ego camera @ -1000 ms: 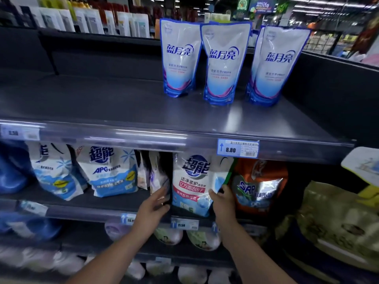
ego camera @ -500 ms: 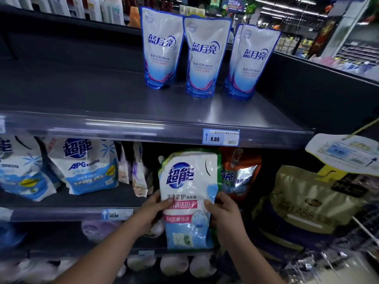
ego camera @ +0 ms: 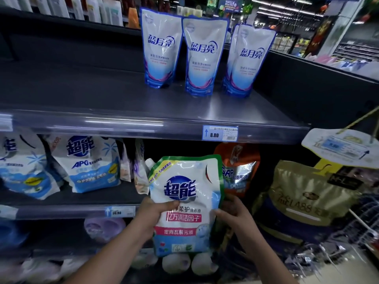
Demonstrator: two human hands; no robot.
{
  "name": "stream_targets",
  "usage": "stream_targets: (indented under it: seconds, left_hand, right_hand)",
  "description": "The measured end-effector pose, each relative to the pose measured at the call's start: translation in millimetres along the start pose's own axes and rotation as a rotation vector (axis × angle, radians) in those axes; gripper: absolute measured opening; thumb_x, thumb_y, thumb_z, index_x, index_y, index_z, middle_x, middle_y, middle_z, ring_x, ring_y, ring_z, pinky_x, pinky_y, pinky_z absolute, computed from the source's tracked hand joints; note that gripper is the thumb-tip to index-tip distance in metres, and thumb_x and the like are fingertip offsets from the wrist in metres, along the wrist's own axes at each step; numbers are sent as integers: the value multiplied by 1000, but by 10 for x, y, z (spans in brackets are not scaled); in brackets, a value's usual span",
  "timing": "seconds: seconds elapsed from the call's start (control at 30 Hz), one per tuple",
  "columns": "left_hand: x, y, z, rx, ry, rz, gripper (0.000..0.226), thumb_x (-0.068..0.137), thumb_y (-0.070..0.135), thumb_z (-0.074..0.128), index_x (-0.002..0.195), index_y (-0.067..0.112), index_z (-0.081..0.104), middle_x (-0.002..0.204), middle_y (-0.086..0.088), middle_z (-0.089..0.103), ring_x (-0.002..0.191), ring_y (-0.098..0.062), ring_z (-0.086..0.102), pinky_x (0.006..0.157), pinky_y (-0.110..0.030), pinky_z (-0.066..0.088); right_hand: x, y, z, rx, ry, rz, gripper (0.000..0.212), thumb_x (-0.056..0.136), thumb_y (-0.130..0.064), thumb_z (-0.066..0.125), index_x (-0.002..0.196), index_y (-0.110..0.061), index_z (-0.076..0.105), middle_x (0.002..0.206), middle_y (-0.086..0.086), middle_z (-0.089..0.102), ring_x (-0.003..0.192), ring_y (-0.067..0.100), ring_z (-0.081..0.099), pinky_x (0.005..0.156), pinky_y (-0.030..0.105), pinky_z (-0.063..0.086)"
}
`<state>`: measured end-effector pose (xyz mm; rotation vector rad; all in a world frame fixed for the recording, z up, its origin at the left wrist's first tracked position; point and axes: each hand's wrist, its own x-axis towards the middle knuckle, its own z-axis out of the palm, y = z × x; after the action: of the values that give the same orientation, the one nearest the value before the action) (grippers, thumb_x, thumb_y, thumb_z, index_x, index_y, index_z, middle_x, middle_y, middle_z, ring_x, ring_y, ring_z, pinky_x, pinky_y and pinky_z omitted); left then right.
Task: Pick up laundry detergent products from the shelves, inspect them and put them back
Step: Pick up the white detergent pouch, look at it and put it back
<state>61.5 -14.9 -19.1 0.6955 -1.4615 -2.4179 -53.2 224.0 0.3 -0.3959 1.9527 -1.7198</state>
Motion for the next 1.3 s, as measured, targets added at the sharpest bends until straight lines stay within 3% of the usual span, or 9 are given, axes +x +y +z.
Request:
stream_targets:
  seconds: [0.07, 0.13, 0.33, 0.67, 0.8, 0.93, 1.07, 1.17, 1.3]
  left_hand:
    - [-74, 130, 42, 42, -18, 21, 58, 52, 3, 88, 108, -1, 75, 97, -24, 80, 79, -36, 79, 66, -41, 64]
    - [-149, 226, 98, 83, -34, 44, 56, 54, 3, 89, 109, -2, 76, 100, -25, 79, 85, -39, 78, 74, -44, 64]
    - [-296, 404, 227, 183, 23, 134, 35, 69, -2, 89, 102, 0, 77, 93, -20, 81, 76, -32, 80, 62, -33, 63]
    - [-398, 188, -288, 200, -117, 91, 111, 44, 40, 105, 141, 29, 53, 132, -2, 73, 120, -23, 70, 94, -41, 59]
    - [-447, -19, -224, 139, -58, 107, 107, 44, 34, 106, 137, 39, 54, 125, -4, 77, 111, -29, 75, 82, -40, 64]
    - [-468, -78, -145, 107, 72, 232, 97, 60, 9, 98, 144, 29, 54, 120, -6, 78, 102, -27, 78, 75, -36, 65]
    - [-508, -96, -102, 58, 86, 288, 91, 71, 10, 82, 150, 41, 48, 130, -2, 74, 113, -29, 74, 88, -50, 62]
    - [-534, -58, -122, 126, 25, 302, 86, 77, 14, 80, 148, 49, 47, 131, 5, 73, 114, -24, 74, 84, -43, 64]
    - [-565, -71, -150, 197, 5, 263, 76, 76, 8, 87, 142, 28, 55, 124, -3, 77, 106, -22, 77, 80, -36, 65]
  right_hand:
    - [22, 29, 100, 82, -172, 4, 82, 70, -21, 95, 142, -26, 55, 133, 3, 74, 119, 25, 73, 95, 42, 62]
    - [34, 77, 249, 200, -287, -29, 82, 70, -20, 96, 143, -21, 59, 136, 9, 73, 123, 31, 71, 93, 40, 62]
    - [55, 162, 479, 432, -123, -49, 70, 63, -26, 101, 127, -21, 73, 131, 19, 74, 117, 44, 72, 89, 53, 62]
    - [31, 38, 502, 520, -150, 96, 55, 58, -22, 98, 110, -16, 81, 120, 24, 77, 107, 47, 75, 84, 56, 63]
    - [29, -85, 451, 436, -147, 64, 65, 54, -32, 104, 112, -15, 80, 119, 22, 78, 107, 45, 76, 84, 53, 64]
    - [0, -189, 389, 363, -166, -33, 67, 67, -32, 99, 127, -25, 71, 127, 13, 77, 114, 37, 75, 90, 48, 64]
    - [-112, -81, 370, 316, -205, -59, 90, 65, -27, 100, 140, -40, 53, 139, 4, 71, 125, 30, 70, 100, 51, 60]
    - [-190, 25, 346, 278, -190, -80, 88, 68, -24, 98, 138, -49, 52, 139, 1, 71, 124, 29, 71, 101, 53, 59]
    - [-218, 80, 269, 280, -117, -132, 79, 64, -22, 98, 131, -44, 61, 133, 3, 74, 118, 28, 74, 89, 43, 64]
